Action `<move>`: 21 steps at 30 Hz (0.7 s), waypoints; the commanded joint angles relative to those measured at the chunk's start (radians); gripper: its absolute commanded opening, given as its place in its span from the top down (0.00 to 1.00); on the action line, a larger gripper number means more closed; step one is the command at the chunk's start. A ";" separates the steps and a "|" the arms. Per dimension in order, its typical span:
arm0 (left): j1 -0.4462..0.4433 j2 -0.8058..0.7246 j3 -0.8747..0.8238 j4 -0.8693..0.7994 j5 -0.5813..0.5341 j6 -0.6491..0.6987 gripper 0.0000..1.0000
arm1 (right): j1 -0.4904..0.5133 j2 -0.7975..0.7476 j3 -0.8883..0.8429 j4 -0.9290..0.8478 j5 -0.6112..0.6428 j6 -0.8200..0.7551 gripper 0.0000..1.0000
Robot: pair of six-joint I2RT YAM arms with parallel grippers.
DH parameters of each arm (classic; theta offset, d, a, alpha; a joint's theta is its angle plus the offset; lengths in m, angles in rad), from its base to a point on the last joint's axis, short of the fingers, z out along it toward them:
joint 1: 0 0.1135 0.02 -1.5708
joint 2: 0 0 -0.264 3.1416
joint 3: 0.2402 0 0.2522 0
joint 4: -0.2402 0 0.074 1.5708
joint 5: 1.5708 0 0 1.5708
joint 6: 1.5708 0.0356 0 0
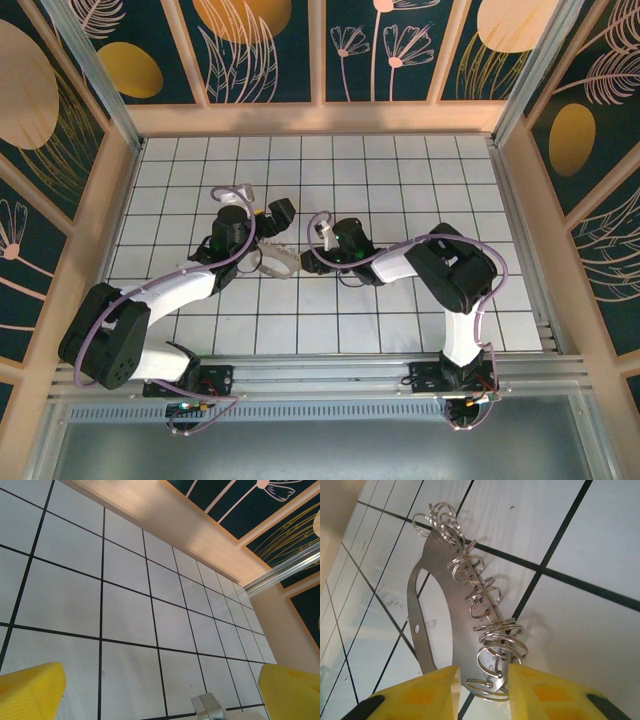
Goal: Put the keys on the keyring
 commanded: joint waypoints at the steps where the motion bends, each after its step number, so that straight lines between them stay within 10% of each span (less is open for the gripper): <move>1: -0.003 0.005 -0.010 0.040 0.008 -0.015 0.01 | 0.013 -0.027 -0.015 -0.033 -0.008 0.006 0.68; 9: -0.003 0.006 -0.010 0.041 0.007 -0.015 0.01 | 0.022 -0.021 0.004 -0.089 0.050 -0.019 0.79; 21: -0.003 0.000 -0.013 0.040 0.007 -0.013 0.01 | 0.040 -0.055 -0.016 -0.120 0.091 -0.033 0.68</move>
